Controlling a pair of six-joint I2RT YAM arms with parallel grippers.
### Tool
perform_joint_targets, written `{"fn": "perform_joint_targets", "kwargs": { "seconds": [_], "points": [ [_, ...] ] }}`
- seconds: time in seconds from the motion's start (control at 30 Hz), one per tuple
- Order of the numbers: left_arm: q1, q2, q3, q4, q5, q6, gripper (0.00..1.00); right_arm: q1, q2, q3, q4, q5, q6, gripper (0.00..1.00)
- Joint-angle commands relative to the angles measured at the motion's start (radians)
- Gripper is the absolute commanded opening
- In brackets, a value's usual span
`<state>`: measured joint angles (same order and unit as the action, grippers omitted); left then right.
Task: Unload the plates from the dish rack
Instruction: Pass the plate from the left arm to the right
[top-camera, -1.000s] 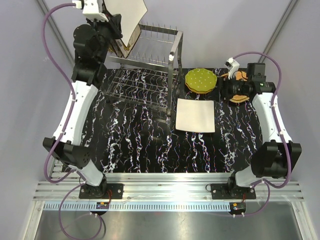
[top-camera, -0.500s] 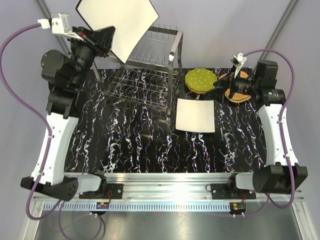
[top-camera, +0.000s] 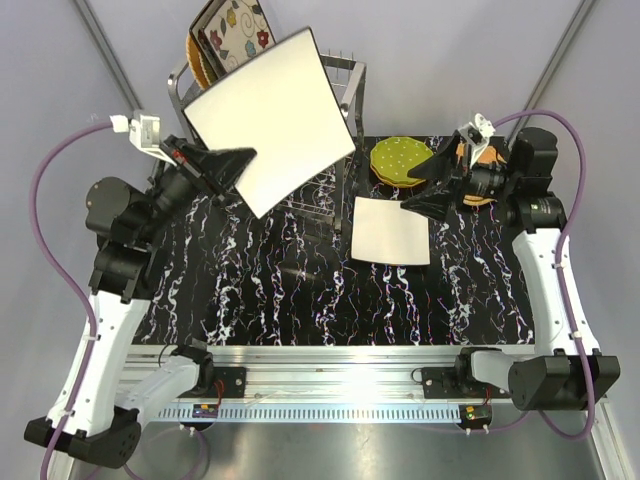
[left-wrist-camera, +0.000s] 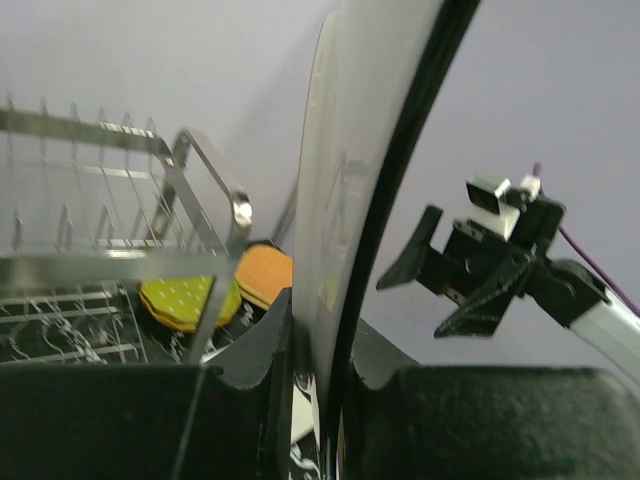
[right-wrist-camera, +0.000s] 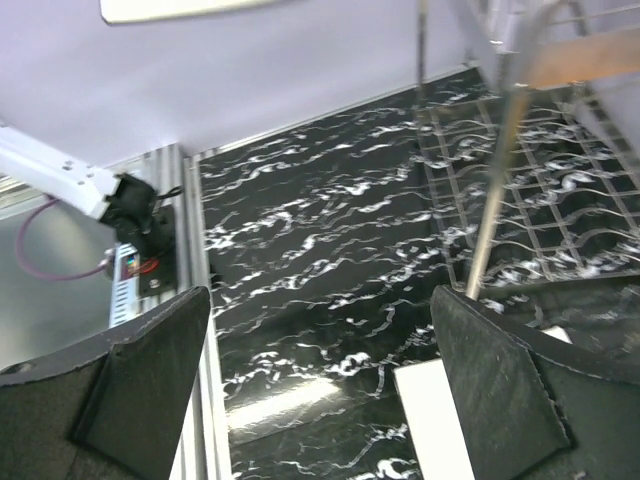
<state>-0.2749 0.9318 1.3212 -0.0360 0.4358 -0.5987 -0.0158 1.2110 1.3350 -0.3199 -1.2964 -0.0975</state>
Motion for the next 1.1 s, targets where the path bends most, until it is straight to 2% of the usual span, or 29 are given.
{"fn": "perform_joint_targets", "kwargs": {
  "seconds": [0.0, 0.23, 0.33, 0.43, 0.6, 0.83, 1.07],
  "points": [
    [-0.001, -0.082, -0.039, 0.278, 0.109, -0.082, 0.00, 0.048, -0.037, -0.010, 0.050, -0.087, 0.024, 1.00],
    [-0.001, -0.120, -0.172, 0.329, 0.273, -0.138, 0.00, 0.167, -0.045, -0.030, 0.012, -0.061, 0.048, 1.00],
    [-0.003, -0.140, -0.220, 0.340, 0.314, -0.145, 0.00, 0.201, -0.057, -0.062, 0.068, -0.028, 0.091, 1.00],
    [-0.004, -0.154, -0.275, 0.375, 0.349, -0.170, 0.00, 0.209, -0.065, -0.108, 0.178, -0.009, 0.226, 1.00],
    [-0.004, -0.171, -0.371, 0.415, 0.368, -0.202, 0.00, 0.223, -0.047, -0.149, 0.275, 0.005, 0.356, 1.00],
    [-0.020, -0.176, -0.476, 0.511, 0.363, -0.246, 0.00, 0.272, -0.018, -0.221, 0.497, 0.052, 0.553, 1.00],
    [-0.037, -0.168, -0.545, 0.565, 0.347, -0.268, 0.00, 0.326, 0.015, -0.263, 0.565, 0.126, 0.644, 0.99]
  ]
}}
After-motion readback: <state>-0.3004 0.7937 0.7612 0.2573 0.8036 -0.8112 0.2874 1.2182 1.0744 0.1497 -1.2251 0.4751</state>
